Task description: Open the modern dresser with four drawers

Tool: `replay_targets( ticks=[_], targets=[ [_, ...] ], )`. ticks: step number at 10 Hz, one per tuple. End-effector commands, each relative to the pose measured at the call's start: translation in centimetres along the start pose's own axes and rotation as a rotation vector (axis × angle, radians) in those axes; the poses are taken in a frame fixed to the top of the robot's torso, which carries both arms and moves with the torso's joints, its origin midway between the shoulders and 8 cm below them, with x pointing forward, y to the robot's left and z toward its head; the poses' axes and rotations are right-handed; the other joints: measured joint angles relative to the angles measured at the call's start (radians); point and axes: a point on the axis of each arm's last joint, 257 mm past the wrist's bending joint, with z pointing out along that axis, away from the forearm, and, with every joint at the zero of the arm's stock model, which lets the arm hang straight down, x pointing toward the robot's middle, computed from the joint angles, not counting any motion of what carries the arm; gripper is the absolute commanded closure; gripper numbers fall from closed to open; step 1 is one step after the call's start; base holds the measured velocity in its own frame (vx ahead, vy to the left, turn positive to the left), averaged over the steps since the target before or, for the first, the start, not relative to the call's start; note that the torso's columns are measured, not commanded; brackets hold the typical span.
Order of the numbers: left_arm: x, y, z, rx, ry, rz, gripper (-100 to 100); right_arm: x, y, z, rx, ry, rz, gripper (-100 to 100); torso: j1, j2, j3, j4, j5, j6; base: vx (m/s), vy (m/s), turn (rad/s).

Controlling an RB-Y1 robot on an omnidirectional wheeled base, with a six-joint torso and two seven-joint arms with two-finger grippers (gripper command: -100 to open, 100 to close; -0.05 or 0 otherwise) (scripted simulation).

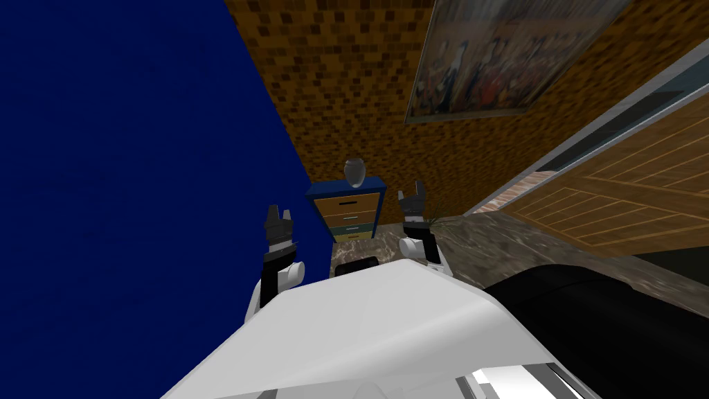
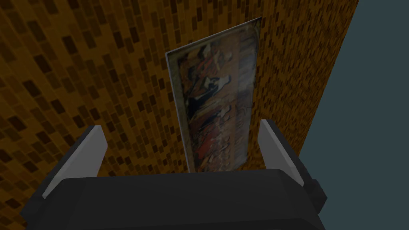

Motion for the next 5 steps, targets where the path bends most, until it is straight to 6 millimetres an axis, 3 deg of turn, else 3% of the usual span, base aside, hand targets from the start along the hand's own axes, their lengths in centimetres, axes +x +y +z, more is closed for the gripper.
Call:
replay_targets(
  ticks=[1, 5],
  targets=[
    [0.0, 0.0, 0.0, 0.0, 0.0, 0.0, 0, 0.0, 0.0, 0.0, 0.0, 0.0, 0.0, 0, 0.0, 0.04, -0.082, 0.041, 0.0, 0.0, 0.0, 0.0, 0.0],
    [0.0, -0.01, 0.0, 0.0, 0.0, 0.0, 0, 0.0, 0.01, 0.0, 0.0, 0.0, 0.0, 0, 0.0, 0.322, -0.644, 0.322, 0.0, 0.0, 0.0, 0.0, 0.0]
  ],
)
